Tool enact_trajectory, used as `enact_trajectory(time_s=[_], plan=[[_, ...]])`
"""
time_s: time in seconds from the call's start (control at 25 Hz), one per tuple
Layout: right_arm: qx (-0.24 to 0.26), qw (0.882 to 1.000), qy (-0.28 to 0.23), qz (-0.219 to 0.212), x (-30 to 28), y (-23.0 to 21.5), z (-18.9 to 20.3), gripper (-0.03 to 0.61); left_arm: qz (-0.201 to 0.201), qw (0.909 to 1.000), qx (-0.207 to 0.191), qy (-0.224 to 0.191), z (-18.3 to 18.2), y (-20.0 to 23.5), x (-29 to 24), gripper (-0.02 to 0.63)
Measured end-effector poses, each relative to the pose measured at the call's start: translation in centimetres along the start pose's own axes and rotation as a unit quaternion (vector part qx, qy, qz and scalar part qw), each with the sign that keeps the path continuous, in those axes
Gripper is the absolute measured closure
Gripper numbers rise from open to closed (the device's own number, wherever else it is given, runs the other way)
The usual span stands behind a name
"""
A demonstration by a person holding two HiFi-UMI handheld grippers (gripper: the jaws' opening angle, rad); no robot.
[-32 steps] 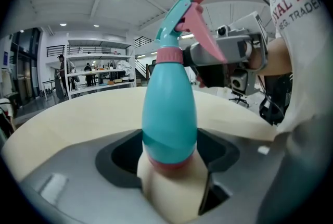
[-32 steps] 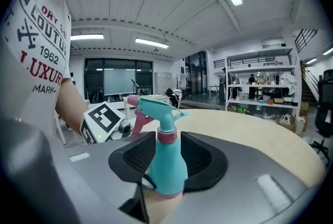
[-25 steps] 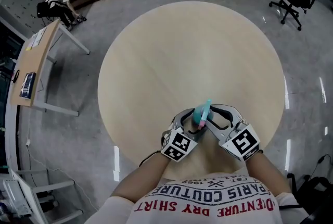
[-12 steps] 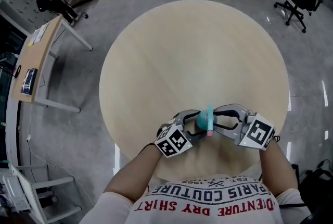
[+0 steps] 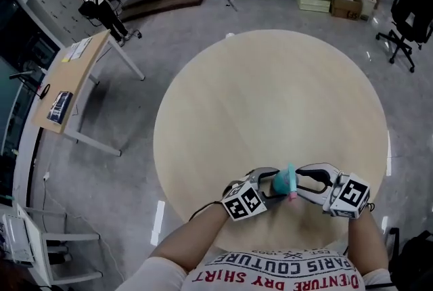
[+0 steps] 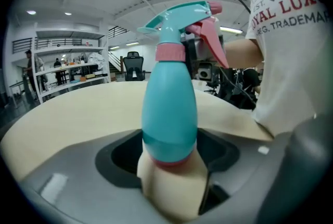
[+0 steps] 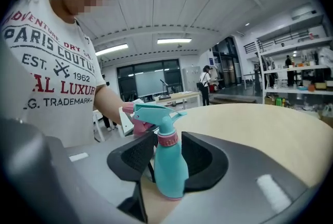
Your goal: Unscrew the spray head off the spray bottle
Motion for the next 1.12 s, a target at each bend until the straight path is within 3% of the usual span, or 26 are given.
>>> enact_trajectory(time_s=[0.2, 0.52, 0.76, 0.88, 0.92, 1.04, 1.12], plan=[[-0.053, 0.997, -0.037, 0.034, 2.1, 0.6, 0.7, 0.365, -0.095, 0.9933, 0.064, 0.004, 0.9, 1.2, 0.2, 0.293], [-0.019, 0.991, -0.057, 0.116, -0.9, 2.0, 0.2, 0.299, -0.212, 0.9676, 0.136, 0.014, 1.1, 0.6, 0.9, 0.293], [-0.029, 0.983, -0.073, 0.163, -1.9, 1.4, 0.1, 0.284, -0.236, 0.9590, 0.156, 0.022, 0.4, -0.7, 0.4, 0.291], [-0.007, 0.980, -0.063, 0.189, -2.2, 0.5, 0.3, 0.295, -0.247, 0.9574, 0.147, 0.027, -0.1, -1.0, 0.0, 0.291], [-0.001, 0.979, -0.062, 0.195, -2.3, 0.2, 0.4, 0.305, -0.252, 0.9565, 0.144, 0.029, -0.2, -1.0, -0.2, 0.291], [0.004, 0.978, -0.066, 0.200, -2.5, -0.5, 0.3, 0.422, -0.254, 0.9554, 0.148, 0.028, 0.0, -0.6, -0.6, 0.291], [0.006, 0.979, -0.062, 0.194, -2.6, -0.4, 0.3, 0.425, -0.246, 0.9573, 0.150, 0.027, 0.1, -0.6, -0.6, 0.291]])
Point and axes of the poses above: the fingertips, and each gripper's own axes: x backward along the fingers, y to its left, z out of its underside, the point moved 3 cm from there along x, backward along the fingers, and after that the axes turned 6 degrees about -x, right-handed, at the moved point
